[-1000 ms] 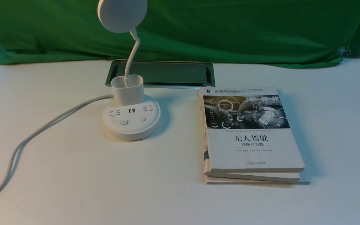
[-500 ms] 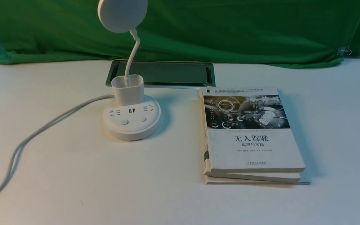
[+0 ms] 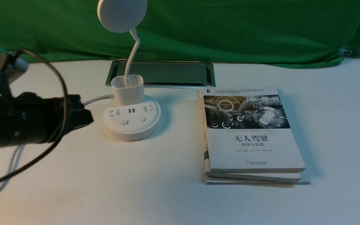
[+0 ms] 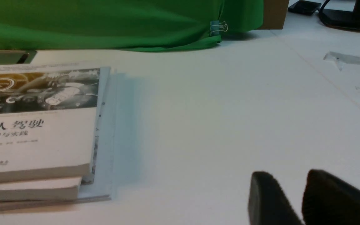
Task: Turn on the desk lamp on the white desktop with your hand.
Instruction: 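Press the power button on the lamp base to turn the lamp on with the left gripper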
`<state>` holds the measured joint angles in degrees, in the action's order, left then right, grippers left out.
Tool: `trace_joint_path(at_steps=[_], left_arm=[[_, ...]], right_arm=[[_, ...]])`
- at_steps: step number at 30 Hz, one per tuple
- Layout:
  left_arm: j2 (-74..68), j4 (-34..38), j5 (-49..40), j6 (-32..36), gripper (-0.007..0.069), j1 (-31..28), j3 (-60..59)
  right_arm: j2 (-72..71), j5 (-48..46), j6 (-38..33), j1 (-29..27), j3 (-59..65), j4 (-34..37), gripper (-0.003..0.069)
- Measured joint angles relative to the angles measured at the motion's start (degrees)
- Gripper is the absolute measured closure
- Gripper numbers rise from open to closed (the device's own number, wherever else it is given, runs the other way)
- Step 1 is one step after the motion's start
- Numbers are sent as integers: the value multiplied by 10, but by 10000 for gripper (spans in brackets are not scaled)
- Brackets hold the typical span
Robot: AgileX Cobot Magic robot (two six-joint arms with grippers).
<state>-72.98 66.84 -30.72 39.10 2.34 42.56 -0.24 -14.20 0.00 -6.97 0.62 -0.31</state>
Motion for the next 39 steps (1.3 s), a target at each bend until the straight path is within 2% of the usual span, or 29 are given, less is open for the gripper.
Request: trace_joint_path(at_steps=[2,3,6,7,8,9,10,11,12,13,15,22,35,39], left_arm=[[-80,-25,7,-5,603,20,56],[-112,-61,18,-25,603,33,78],[-177,-175,28,-109,603,74,143],[-205,-238,28,-155,603,97,177],[-213,-260,28,-171,603,101,182],[-243,-338,28,-232,603,122,214],[-264,-390,28,-277,603,135,234],[-268,-400,28,-285,603,139,242],[-302,-478,28,-351,603,154,271],[-305,-485,28,-356,603,157,277],[-342,-542,28,-391,603,168,314],[-399,-564,16,-407,603,179,376],[-413,-561,11,-407,603,179,378],[-413,-541,11,-407,603,179,378]], right_arm=[[0,0,0,0,0,0,418],[0,0,0,0,0,0,418],[0,0,0,0,0,0,418],[0,0,0,0,0,0,418],[0,0,0,0,0,0,418],[0,0,0,0,0,0,418],[0,0,0,0,0,0,418],[0,0,0,0,0,0,418],[0,0,0,0,0,0,418],[0,0,0,0,0,0,418],[0,0,0,0,0,0,418],[0,1,0,0,0,0,418],[0,1,0,0,0,0,418],[0,1,0,0,0,0,418]])
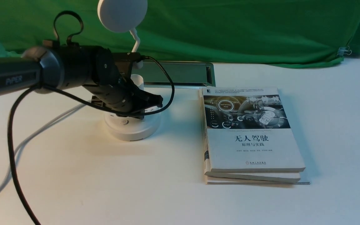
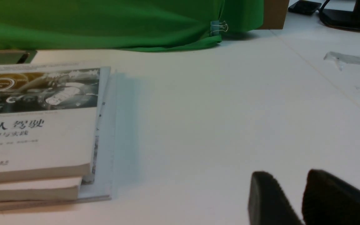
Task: Turn on the desk lamp on the white desktop with your hand.
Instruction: 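Press the power button on the lamp base to turn the lamp on with the left gripper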
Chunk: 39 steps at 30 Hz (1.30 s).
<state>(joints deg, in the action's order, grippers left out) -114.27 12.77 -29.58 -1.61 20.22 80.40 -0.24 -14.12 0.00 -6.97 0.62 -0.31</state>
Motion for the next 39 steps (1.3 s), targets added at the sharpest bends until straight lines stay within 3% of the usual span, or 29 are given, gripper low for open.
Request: trace_joint_path(at_steps=[4,39], left_arm=[[0,26,11,5,603,2,0],[-22,-1,22,2,603,6,9]], right_arm=[[0,0,0,0,0,0,418],[0,-1,0,0,0,0,418]])
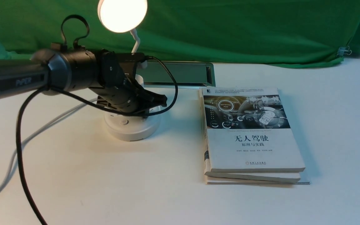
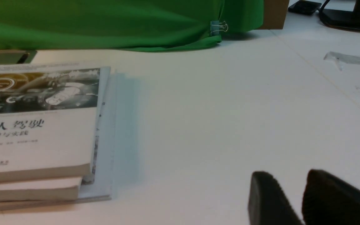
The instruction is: Turn on the desk lamp on the white desktop with your hand.
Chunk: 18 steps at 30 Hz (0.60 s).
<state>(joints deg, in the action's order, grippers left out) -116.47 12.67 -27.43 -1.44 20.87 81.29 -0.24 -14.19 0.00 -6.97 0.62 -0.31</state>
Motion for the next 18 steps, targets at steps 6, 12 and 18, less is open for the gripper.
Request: trace_joint_path(at_steps=[6,12,18], left_arm=[[10,-2,-3,-1,603,0,8],[51,22,-25,1,603,0,8],[63,88,-89,30,603,2,-24]], right_arm=[[0,0,0,0,0,0,418],[0,1,0,0,0,0,418],[0,1,0,0,0,0,418]])
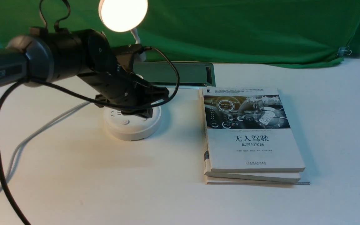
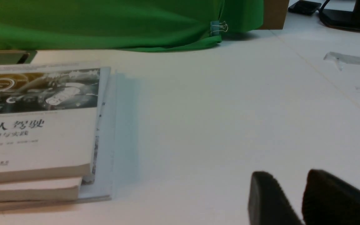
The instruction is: Turn on the desk lamp on the white desktop with your hand.
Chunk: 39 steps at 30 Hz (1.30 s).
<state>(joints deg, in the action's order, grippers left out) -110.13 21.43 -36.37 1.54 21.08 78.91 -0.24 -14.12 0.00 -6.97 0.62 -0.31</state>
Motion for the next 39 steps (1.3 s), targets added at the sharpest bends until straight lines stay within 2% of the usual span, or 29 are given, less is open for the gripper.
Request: trace_joint_path(at_steps=[12,18,23,26,32,39], left_arm=[[73,41,24,27,603,44,-133],[202,44,95,28,603,84,-228],[388,44,209,44,603,128,-331],[484,44,248,66,603,144,-373],[639,38,259,101,603,172,-440],[738,29,236,123,603,178,-484]], right_arm=[[0,-1,0,0,0,0,418],[0,-1,0,0,0,0,418],[0,-1,0,0,0,0,418],[0,-1,0,0,0,0,418],[0,-1,0,0,0,0,418],[0,-1,0,0,0,0,419]])
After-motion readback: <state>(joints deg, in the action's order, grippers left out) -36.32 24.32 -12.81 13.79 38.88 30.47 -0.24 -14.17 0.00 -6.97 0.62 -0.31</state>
